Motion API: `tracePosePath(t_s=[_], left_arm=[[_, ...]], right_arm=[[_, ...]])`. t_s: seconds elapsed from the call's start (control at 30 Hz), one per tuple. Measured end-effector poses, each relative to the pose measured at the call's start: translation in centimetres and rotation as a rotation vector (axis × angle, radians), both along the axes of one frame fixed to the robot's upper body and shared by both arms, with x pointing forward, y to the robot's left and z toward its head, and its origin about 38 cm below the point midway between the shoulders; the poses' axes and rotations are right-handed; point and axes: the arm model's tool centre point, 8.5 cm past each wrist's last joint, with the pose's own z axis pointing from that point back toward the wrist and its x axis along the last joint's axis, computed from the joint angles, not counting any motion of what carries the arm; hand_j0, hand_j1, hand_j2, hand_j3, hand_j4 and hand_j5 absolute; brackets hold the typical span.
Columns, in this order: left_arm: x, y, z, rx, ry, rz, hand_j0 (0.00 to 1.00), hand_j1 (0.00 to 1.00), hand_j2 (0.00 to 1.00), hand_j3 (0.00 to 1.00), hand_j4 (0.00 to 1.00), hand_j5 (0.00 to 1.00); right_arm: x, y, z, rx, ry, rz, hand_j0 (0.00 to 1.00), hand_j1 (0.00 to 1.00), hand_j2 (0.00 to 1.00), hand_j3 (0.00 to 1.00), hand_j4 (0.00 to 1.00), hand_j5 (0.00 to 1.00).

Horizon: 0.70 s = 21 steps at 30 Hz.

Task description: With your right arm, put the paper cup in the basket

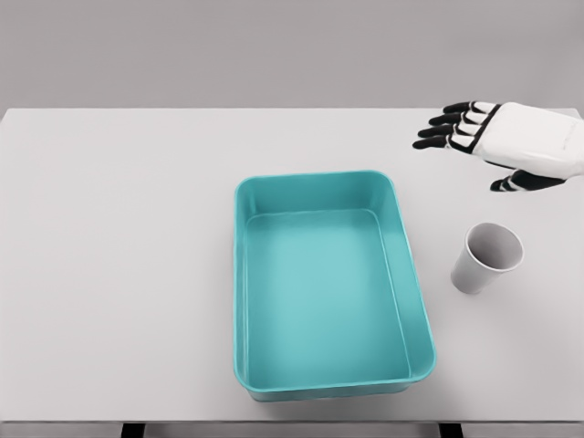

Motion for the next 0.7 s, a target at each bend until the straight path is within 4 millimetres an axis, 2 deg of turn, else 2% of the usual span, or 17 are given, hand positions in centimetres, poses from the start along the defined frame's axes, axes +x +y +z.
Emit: tracePosePath(t_s=[0.07,0.17,0.27,0.4,0.5,0.6,0.7], left_arm=[[0.0,0.0,0.0,0.0,0.0,0.0,1.0,1.0,1.0,1.0,1.0,1.0],[0.0,0.0,0.0,0.0,0.0,0.0,1.0,1.0,1.0,1.0,1.0,1.0],[0.0,0.0,0.0,0.0,0.0,0.0,1.0,1.0,1.0,1.0,1.0,1.0],[0.0,0.0,0.0,0.0,0.0,0.0,1.0,1.0,1.0,1.0,1.0,1.0],[0.0,0.0,0.0,0.0,0.0,0.0,1.0,1.0,1.0,1.0,1.0,1.0],[0.0,0.0,0.0,0.0,0.0,0.0,1.0,1.0,1.0,1.0,1.0,1.0],[0.0,0.0,0.0,0.0,0.0,0.0,1.0,1.0,1.0,1.0,1.0,1.0]], right_arm=[[0.0,0.0,0.1,0.001,-0.004,-0.001,1.0,1.0,1.0,1.0,1.0,1.0],[-0.4,-0.6,-1.1,0.004,0.025,-0.016,1.0,1.0,1.0,1.0,1.0,1.0],[-0.9,-1.9,-0.4,0.065,0.02,-0.044,1.0,1.0,1.0,1.0,1.0,1.0],[-2.1,-3.2,-0.1,0.28,0.111,-0.038,1.0,1.0,1.0,1.0,1.0,1.0],[-2.8,-4.2,-0.7,0.468,0.223,-0.06,1.0,1.0,1.0,1.0,1.0,1.0],[-2.7,-5.6,1.3,0.652,0.271,-0.1,1.0,1.0,1.0,1.0,1.0,1.0],[-2.6,-6.6,1.2,0.8,0.38,-0.153,1.0,1.0,1.0,1.0,1.0,1.0]])
